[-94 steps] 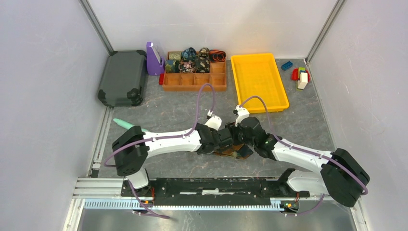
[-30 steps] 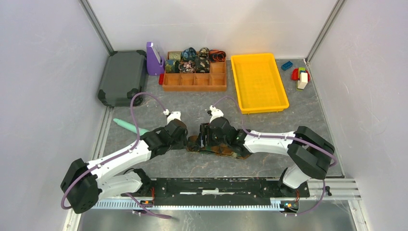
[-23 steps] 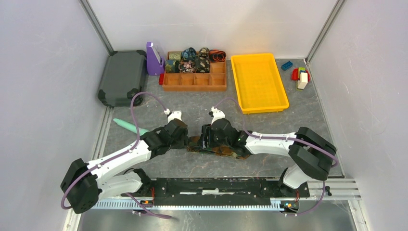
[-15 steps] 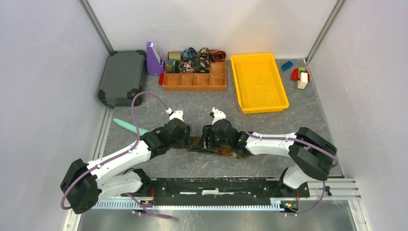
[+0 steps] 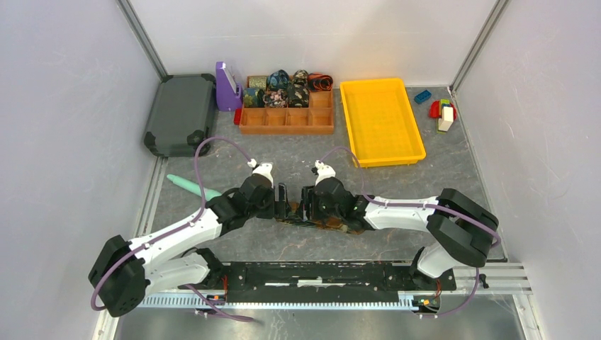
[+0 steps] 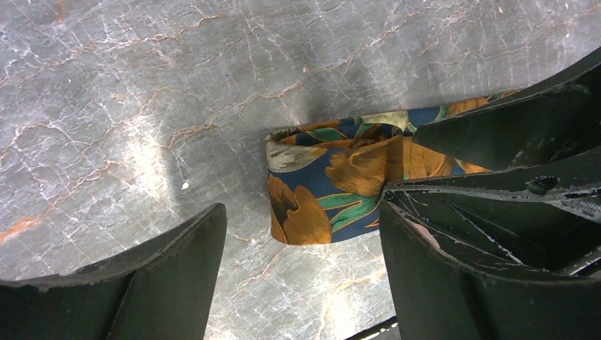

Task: Roll the ties
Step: Roll the tie at the center of the board.

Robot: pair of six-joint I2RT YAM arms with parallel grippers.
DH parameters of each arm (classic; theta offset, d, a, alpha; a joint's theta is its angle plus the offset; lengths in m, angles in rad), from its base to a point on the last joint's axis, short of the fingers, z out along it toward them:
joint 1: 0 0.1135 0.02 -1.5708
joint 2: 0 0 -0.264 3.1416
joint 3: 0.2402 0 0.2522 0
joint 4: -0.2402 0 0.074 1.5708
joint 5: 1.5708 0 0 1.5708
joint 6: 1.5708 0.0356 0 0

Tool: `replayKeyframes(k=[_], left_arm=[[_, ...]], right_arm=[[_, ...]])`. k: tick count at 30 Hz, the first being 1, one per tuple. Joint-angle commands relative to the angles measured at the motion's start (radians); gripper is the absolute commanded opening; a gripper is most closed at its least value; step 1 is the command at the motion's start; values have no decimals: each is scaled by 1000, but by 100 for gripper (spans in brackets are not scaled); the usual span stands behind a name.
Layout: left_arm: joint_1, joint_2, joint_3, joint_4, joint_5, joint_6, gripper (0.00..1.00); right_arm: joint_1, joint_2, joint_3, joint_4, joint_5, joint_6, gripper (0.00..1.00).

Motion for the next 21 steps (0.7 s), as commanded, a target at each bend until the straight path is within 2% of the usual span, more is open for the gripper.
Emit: replayKeyframes(k=[1,11,21], left_arm=[[19,-13,-18,76,65,58,85],[38,32,-64,195,140,82,89],[74,81,-114,323,216,94,86]], right_arm=[[-9,-21,-20,-3,30,-17,61],[-23,-18,-34,4,24,-23,61],[-33,-11,-42,16,8,-26,61]])
